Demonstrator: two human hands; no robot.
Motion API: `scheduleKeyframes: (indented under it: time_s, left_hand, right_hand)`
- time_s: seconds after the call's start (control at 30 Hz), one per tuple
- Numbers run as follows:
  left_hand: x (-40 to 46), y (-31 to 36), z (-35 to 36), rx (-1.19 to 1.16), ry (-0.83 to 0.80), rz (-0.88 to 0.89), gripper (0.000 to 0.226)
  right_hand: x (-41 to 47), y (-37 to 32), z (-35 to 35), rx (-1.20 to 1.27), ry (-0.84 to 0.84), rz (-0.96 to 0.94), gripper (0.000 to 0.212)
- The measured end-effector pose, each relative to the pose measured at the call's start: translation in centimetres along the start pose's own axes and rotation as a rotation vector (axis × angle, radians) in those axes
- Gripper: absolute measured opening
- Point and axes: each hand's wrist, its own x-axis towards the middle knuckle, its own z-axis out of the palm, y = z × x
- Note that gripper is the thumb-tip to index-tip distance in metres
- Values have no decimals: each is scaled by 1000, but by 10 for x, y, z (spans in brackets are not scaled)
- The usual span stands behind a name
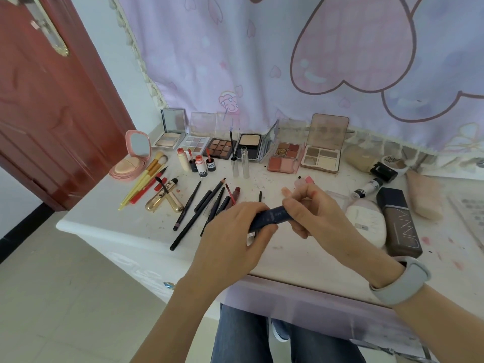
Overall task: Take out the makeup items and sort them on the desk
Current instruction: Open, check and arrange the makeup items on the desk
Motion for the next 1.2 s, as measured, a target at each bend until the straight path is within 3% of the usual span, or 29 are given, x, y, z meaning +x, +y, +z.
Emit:
scheduleKeyframes:
  time_s: [0.23, 0.43, 0.53, 0.6, 0.67, 0.73, 0.8, 0.9, 1.03, 1.2]
  left_hand:
    - [0, 9, 5, 129, -79, 81, 36]
    - [2, 2, 7, 105, -43, 38, 45]
    - [2, -6, 8, 104, -109, -47, 50]
    - [4, -15, 6, -6, -178, -178, 41]
    - [14, -25, 0, -292, -185, -332, 12]
    - [30, -33, -6, -524, -169, -437, 10]
    - [46, -37, -8, -594, -163, -481, 13]
    - [68, -35, -2, -562, -117, -451, 15]
    - [89, -28, 11, -344, 18, -377, 19]
    - [98, -31, 28, -279, 86, -457, 17]
  right_hand:
    - [-3, -1, 2, -109, -19, 5, 19]
    - [2, 3, -4, -167, -39, -3, 16]
    - [11, 0, -10, -219, -7, 16, 12]
    - [22, -2, -20, -138, 150, 56, 13]
    - [33, -6, -34, 29, 243, 122, 17]
    - [42, -8, -43, 201, 203, 172, 21]
    - [52, -8, -46, 247, 122, 207, 23]
    - [66, -5, -45, -8, 89, 202, 23]
    - [84, 4, -45, -379, 116, 68, 19]
    - [98, 22, -44, -628, 60, -43, 23]
